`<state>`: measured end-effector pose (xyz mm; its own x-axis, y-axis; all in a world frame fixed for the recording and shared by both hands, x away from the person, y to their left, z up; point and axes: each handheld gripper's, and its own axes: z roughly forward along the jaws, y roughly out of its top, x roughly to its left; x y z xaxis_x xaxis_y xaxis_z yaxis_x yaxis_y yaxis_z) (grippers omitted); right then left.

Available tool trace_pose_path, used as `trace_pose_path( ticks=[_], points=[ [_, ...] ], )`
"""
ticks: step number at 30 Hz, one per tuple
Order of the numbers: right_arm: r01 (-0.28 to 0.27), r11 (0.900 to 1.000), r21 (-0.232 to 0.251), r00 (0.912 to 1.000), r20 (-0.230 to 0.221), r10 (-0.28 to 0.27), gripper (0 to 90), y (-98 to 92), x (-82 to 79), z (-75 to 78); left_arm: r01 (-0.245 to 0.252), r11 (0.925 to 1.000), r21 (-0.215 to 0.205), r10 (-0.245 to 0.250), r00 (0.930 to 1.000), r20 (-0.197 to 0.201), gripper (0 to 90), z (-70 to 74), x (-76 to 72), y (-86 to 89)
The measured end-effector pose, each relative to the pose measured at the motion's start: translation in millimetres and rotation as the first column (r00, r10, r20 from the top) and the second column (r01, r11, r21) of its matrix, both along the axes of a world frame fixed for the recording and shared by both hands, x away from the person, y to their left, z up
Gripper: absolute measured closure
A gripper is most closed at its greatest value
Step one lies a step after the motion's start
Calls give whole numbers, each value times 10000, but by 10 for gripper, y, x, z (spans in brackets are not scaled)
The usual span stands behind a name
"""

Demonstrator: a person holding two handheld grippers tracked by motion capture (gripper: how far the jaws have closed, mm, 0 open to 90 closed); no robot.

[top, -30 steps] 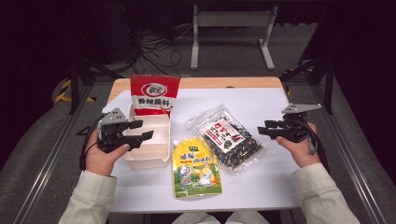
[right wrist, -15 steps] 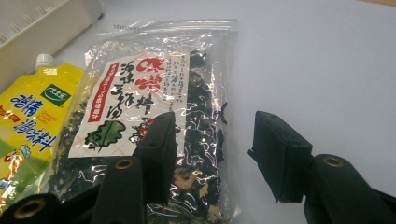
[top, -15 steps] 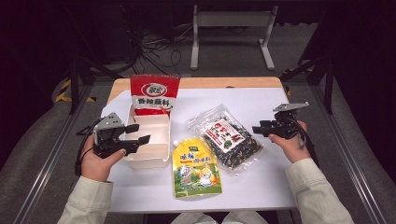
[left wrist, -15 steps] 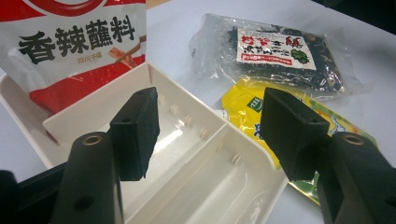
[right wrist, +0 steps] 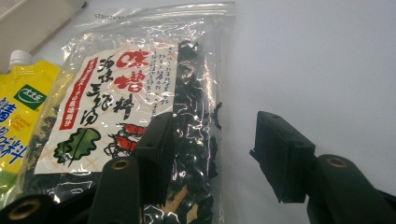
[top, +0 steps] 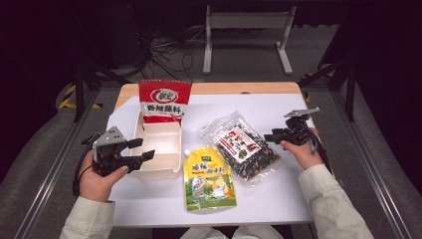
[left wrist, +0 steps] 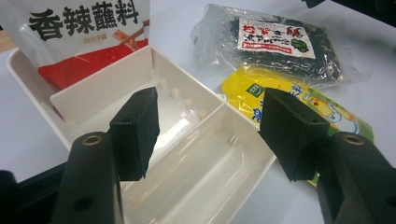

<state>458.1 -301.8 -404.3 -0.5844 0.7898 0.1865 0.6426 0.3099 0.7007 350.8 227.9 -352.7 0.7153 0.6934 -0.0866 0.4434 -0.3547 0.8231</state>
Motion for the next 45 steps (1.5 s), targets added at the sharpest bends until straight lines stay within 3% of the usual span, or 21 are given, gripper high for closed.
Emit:
trace_pose_path(
  ticks=[19,36,41,45],
  points=[
    [-59,9999,-119,9966,-822,49,440,101,189,-222,-372,9993,63,373,9992,-168,385,-47,-92,101],
    [-151,9998,152,9910,-1327,170,415,136,216,-296,-195,9996,179,199,9996,-198,385,-68,-50,36],
    [-80,9991,414,9867,-1621,146,420,121,234,-318,-183,9997,180,187,9996,-210,384,-71,-45,32],
    [192,9971,735,9774,-2115,-32,427,105,246,-333,-174,9996,216,177,9997,-173,384,-70,-44,26]
  ],
)
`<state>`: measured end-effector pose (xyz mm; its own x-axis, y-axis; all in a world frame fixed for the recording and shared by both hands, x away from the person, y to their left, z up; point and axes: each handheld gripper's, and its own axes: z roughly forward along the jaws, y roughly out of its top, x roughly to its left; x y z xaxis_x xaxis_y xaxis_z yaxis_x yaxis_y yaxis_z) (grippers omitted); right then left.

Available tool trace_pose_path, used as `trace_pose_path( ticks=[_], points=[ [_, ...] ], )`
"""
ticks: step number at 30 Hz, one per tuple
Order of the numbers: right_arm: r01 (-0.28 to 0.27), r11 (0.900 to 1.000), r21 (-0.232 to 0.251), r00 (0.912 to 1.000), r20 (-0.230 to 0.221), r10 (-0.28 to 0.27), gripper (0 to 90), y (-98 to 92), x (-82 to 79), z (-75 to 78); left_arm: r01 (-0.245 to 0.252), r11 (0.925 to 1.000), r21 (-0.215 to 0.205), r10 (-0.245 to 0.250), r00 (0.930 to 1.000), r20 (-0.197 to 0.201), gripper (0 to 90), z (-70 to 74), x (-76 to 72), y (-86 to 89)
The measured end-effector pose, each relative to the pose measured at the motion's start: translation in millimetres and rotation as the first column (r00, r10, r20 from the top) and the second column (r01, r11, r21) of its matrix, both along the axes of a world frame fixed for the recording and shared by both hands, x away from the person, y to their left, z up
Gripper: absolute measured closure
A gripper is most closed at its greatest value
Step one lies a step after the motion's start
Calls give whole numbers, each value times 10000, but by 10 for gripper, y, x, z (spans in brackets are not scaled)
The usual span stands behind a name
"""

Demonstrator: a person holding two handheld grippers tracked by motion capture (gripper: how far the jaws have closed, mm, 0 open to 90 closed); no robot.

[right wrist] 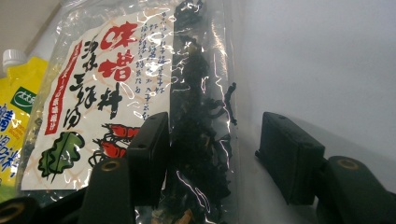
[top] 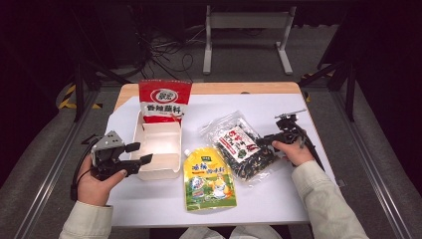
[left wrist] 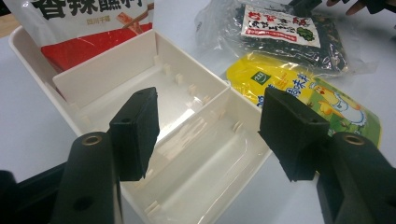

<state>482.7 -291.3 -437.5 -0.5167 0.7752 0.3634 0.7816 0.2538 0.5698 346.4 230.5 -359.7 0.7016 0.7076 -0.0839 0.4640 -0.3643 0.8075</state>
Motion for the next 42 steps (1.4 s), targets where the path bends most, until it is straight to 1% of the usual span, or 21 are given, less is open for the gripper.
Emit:
trace_pose_path(
  ticks=[4,5,6,7,15,18,20,22,23,24,25,26,27,29,30,31,34,35,36,38,42],
  points=[
    [38,10000,24,9999,-144,-37,448,3,5,2,-9,10000,-5,9,10000,4,383,0,1,1],
    [30,10000,55,9999,-141,-30,429,5,5,1,-20,10000,-28,20,10000,-51,383,0,-1,-1],
    [30,9999,-98,10000,52,-29,406,10,3,-4,-20,10000,-35,19,10000,-41,382,-1,2,-3],
    [50,9999,-116,10000,48,-49,409,12,1,-2,-14,10000,-33,14,10000,-37,381,-1,4,-5],
    [63,9999,80,9996,-272,-61,439,10,5,-3,39,10000,8,-39,10000,-51,377,-4,18,-17],
    [-59,9998,195,9988,-492,69,479,25,-1,-4,59,10000,20,-59,10000,-32,377,-4,22,-24],
    [-121,9992,374,9976,-680,146,531,25,0,-4,93,10000,-3,-93,10000,-22,377,-7,22,-31],
    [-204,9992,345,9977,-640,226,544,26,1,-2,83,10000,-22,-84,10000,-46,377,-7,21,-34],
    [-244,9993,290,9978,-609,262,578,36,-3,6,96,10000,5,-96,10000,-26,377,-7,23,-35],
    [-460,9989,105,9971,-598,466,640,68,-14,36,91,10000,-3,-91,10000,-40,377,-9,23,-38],
    [-535,9986,-32,9970,-555,532,654,83,-18,47,103,9999,6,-103,9999,-42,377,-10,24,-41],
    [-535,9986,-32,9970,-555,532,654,83,-18,47,103,9999,6,-103,9999,-42,377,-10,24,-41],
    [-638,9970,-438,9968,-516,615,689,134,-28,83,104,9999,-18,-105,9999,-69,377,-11,22,-44],
    [-646,9958,-642,9963,-601,608,707,163,-30,105,126,9999,8,-126,9999,-43,377,-10,21,-42],
    [-646,9958,-642,9963,-601,608,707,163,-30,105,126,9999,8,-126,9999,-43,377,-10,21,-42],
    [-671,9939,-874,9959,-668,613,720,191,-25,124,118,9999,-10,-118,9999,-44,377,-10,21,-38],
    [-716,9927,-973,9956,-670,653,733,200,-24,133,86,10000,-9,-86,9999,-54,377,-11,21,-37],
    [-743,9921,-1007,9956,-641,680,742,202,-27,136,96,10000,-12,-96,9999,-48,377,-13,24,-38],
    [-764,9909,-1107,9958,-579,704,785,203,-32,143,105,9999,-15,-105,9999,-49,377,-14,25,-41],
    [-767,9883,-1318,9964,-471,711,807,220,-48,158,167,9999,35,-167,9998,-49,377,-15,29,-50],
    [-772,9852,-1533,9968,-309,733,821,243,-68,173,155,9999,7,-155,9999,-49,377,-16,29,-65]
  ],
)
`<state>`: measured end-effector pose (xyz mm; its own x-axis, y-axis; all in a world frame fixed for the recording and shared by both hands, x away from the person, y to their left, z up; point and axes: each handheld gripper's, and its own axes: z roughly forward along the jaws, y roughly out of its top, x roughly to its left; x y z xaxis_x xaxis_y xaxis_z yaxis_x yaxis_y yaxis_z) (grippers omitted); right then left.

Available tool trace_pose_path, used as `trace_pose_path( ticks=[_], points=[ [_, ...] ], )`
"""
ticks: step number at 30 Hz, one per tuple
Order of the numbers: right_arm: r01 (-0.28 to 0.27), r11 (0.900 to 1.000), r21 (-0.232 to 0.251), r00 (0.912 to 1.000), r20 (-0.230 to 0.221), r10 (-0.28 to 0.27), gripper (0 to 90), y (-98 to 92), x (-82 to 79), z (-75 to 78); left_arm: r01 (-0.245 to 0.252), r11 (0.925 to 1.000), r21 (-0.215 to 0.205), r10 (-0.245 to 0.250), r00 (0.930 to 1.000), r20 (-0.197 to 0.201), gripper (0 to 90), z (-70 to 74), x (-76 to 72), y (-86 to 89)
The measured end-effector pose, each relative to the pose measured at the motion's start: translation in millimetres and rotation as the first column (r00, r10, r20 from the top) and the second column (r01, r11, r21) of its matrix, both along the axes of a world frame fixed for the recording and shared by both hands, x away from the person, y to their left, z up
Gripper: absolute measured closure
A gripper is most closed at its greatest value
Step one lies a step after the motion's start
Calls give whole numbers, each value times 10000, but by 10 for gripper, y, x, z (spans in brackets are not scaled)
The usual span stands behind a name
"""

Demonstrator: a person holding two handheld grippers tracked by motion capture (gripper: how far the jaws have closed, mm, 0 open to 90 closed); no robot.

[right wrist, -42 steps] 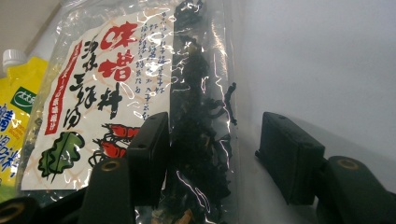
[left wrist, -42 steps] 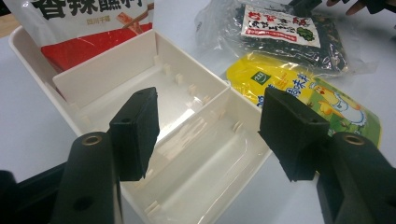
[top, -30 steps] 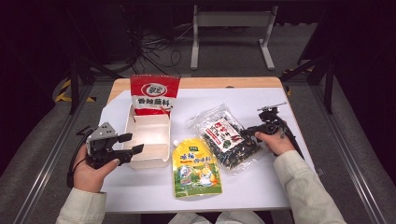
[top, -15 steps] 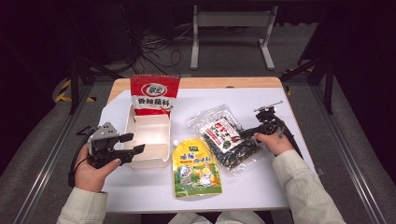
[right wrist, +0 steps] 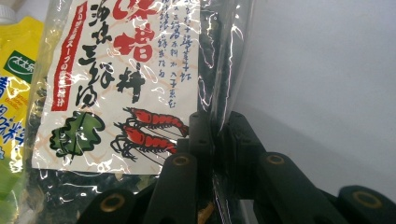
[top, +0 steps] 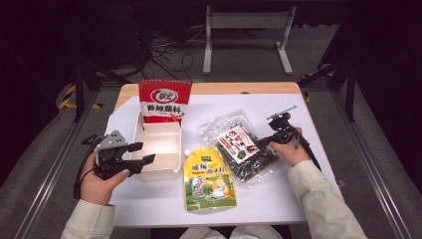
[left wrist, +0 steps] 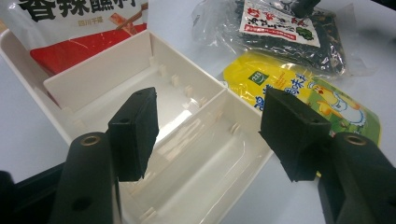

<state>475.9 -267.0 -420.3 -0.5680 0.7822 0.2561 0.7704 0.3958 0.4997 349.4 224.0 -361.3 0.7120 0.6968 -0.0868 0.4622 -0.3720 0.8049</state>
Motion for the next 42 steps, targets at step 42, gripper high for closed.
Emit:
trace_pose_path(
  ticks=[42],
  points=[
    [-4,9935,1134,9204,3886,-440,853,-265,-916,737,1074,9910,-799,-1027,9929,604,293,-160,98,-557]
  ],
)
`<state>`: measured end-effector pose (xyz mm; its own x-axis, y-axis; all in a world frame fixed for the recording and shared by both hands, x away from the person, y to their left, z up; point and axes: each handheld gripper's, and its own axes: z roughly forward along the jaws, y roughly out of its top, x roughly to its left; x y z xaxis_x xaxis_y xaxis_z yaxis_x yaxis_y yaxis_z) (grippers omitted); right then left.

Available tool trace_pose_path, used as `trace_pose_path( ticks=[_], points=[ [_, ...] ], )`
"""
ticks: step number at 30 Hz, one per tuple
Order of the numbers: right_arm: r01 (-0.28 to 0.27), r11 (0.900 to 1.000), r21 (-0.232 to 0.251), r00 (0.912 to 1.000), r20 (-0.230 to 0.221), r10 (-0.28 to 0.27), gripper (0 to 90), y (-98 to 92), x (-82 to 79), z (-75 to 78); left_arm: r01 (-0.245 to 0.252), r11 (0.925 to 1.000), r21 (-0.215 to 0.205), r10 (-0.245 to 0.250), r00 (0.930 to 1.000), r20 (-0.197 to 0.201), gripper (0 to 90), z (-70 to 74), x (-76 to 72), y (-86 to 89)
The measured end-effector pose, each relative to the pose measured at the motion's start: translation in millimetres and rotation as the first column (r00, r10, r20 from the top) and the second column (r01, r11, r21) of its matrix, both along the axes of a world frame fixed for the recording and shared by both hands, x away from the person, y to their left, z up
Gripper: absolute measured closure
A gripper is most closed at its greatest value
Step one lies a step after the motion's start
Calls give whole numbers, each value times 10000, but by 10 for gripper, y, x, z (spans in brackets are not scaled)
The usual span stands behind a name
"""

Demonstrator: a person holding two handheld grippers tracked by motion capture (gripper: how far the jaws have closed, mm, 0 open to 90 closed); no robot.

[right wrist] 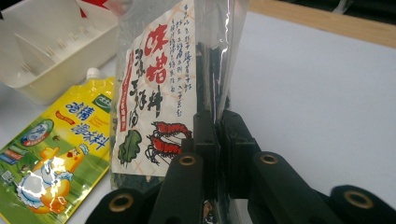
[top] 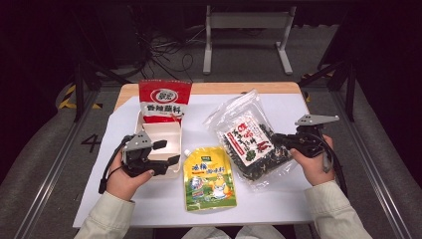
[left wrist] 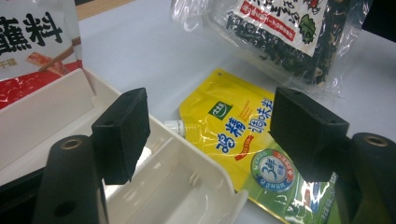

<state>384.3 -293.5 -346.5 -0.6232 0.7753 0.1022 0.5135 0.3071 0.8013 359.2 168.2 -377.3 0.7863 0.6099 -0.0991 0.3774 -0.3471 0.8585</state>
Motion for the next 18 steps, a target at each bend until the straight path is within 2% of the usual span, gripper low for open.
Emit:
trace_pose_path(
  ticks=[2,7,13,18],
  points=[
    [-16,9999,124,9997,261,13,853,-12,-52,55,-19,9999,-137,21,9999,149,292,-28,-12,-38],
    [-73,9997,226,9978,667,58,854,-20,-119,115,-84,9996,-274,86,9999,58,281,-64,-32,-110],
    [-169,9987,484,9950,988,120,856,-11,-193,175,-52,9990,-433,51,10000,-29,264,-78,-54,-214],
    [-323,9975,636,9933,1128,249,856,19,-246,221,102,9992,-380,-109,9998,-170,258,-111,-54,-334]
  ],
)
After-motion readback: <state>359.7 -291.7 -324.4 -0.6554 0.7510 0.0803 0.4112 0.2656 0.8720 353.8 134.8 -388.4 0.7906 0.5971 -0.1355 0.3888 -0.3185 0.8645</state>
